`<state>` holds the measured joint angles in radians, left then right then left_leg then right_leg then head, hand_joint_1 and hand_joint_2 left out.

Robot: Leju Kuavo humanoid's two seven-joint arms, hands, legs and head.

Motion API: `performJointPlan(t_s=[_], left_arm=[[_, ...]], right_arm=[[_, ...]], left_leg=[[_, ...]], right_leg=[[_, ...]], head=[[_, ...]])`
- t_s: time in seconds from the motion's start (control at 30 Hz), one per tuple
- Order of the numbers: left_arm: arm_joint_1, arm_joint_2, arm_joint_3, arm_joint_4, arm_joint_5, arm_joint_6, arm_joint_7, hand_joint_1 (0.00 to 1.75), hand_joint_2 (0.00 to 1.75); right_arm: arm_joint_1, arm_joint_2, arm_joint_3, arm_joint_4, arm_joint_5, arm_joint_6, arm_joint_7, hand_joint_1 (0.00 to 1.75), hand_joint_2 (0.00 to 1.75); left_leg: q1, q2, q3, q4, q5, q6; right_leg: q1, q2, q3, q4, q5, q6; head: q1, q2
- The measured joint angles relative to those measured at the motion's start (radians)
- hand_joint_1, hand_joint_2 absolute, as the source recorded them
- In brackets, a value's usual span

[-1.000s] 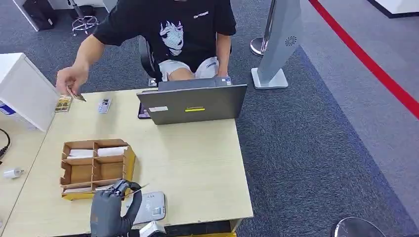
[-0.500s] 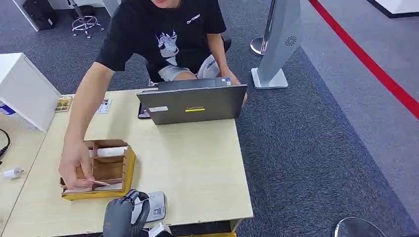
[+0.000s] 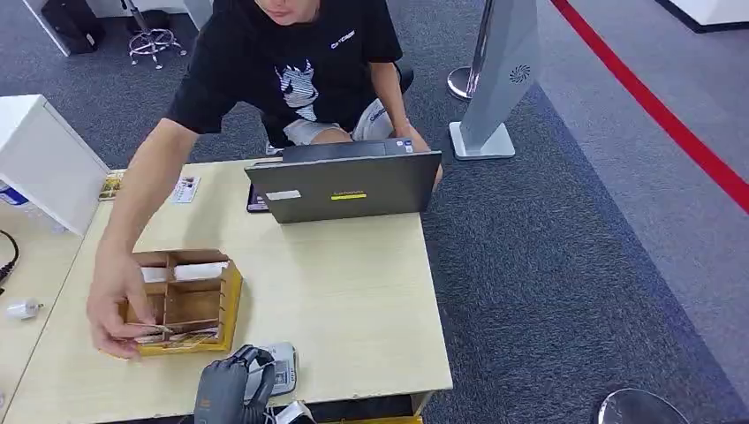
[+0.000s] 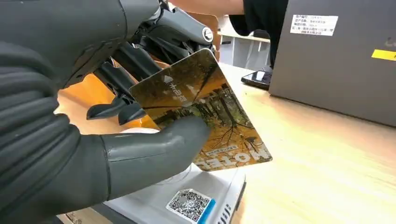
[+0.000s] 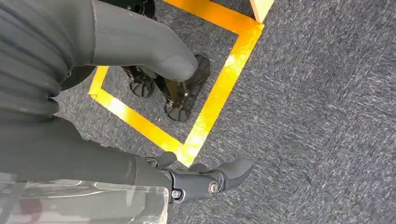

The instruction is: Pass the card to the sensor for recognition and then transmit it.

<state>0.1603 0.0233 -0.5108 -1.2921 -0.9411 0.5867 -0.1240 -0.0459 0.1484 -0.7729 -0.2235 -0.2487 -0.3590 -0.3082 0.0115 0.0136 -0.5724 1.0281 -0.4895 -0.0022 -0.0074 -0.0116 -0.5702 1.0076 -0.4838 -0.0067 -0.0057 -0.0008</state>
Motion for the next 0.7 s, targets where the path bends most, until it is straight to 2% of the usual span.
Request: performJointPlan(t_s=[0.2, 0.33, 0.7], left_arm=[[0.0, 0.002, 0.001, -0.005, -0.023, 0.013, 0.004, 1.75, 1.75], [0.004, 0.011, 0.011, -0.048, -0.06, 0.015, 0.013, 1.75, 1.75], [0.005, 0.038, 0.118, -0.285, -0.209, -0.026, 0.0, 1.75, 1.75]], right_arm=[[0.0, 0.0, 0.0, 0.0, 0.015, 0.001, 0.003, 0.0, 1.75], [0.0, 0.0, 0.0, 0.0, 0.028, 0.003, 0.004, 0.0, 1.75], [0.0, 0.0, -0.008, 0.0, 0.078, 0.021, 0.015, 0.0, 1.75]], left_leg=[[0.0, 0.0, 0.0, 0.0, 0.0, 0.0], [0.0, 0.0, 0.0, 0.0, 0.0, 0.0], [0.0, 0.0, 0.001, 0.0, 0.0, 0.0]], right_leg=[[0.0, 0.0, 0.001, 0.0, 0.0, 0.0], [0.0, 0.0, 0.001, 0.0, 0.0, 0.0], [0.0, 0.0, 0.001, 0.0, 0.0, 0.0]], head=[[0.0, 0.0], [0.0, 0.0], [0.0, 0.0]])
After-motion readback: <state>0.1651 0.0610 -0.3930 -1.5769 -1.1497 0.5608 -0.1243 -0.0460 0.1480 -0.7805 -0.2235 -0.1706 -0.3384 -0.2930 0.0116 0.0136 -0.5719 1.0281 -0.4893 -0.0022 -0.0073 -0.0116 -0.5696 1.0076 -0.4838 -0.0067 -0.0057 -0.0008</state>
